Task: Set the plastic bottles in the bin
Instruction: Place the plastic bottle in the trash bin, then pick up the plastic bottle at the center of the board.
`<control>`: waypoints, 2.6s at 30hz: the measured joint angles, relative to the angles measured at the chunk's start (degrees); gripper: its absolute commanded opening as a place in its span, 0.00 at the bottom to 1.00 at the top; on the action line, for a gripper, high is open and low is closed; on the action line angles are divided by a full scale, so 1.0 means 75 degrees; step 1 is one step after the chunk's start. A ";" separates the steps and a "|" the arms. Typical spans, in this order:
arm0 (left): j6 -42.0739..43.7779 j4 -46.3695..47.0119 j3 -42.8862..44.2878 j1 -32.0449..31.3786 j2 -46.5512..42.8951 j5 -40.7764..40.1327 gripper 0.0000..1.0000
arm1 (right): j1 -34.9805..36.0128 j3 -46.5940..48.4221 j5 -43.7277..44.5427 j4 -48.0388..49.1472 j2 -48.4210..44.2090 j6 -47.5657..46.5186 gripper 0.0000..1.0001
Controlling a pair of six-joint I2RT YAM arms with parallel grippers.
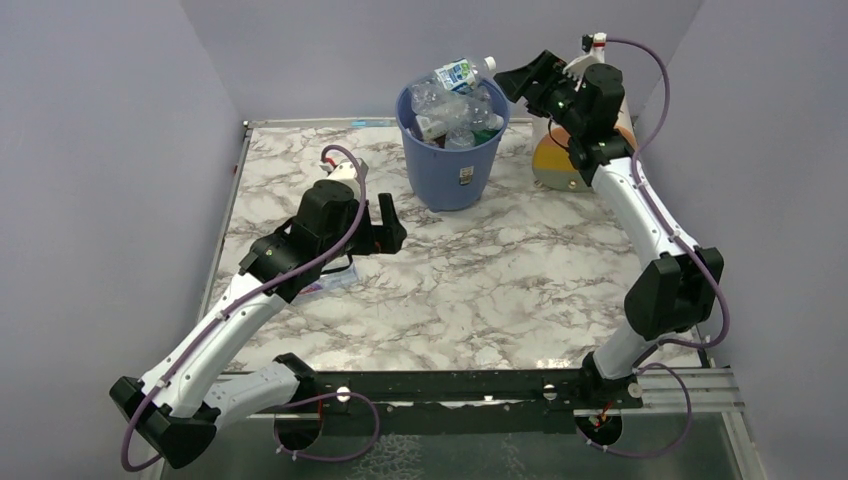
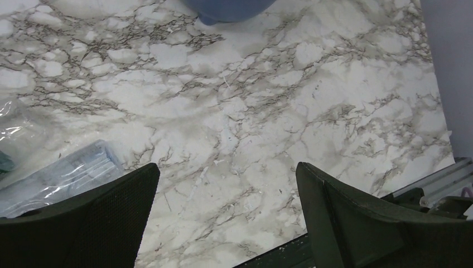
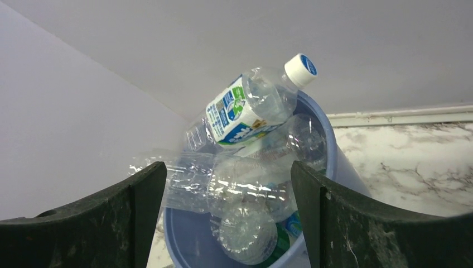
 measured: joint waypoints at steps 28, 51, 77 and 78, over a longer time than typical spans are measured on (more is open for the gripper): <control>-0.1778 -0.0702 -0.1399 0.1556 0.0825 -0.1128 0.99 | -0.0032 -0.3057 -0.2468 -0.0493 -0.2416 -0.0204 0.85; -0.5907 -0.1545 -0.2323 0.2538 -0.0134 -0.2171 0.99 | 0.0621 -0.4418 -0.3736 -0.0210 -0.1798 -0.0484 0.85; -0.7682 -0.1186 -0.3267 0.3010 0.0947 -0.2719 0.90 | 0.0714 -0.4908 -0.3995 0.0297 -0.1582 -0.0341 0.85; -0.7682 -0.1134 -0.3287 0.3010 0.0997 -0.2716 0.89 | 0.0717 -0.4919 -0.3995 0.0321 -0.1582 -0.0338 0.85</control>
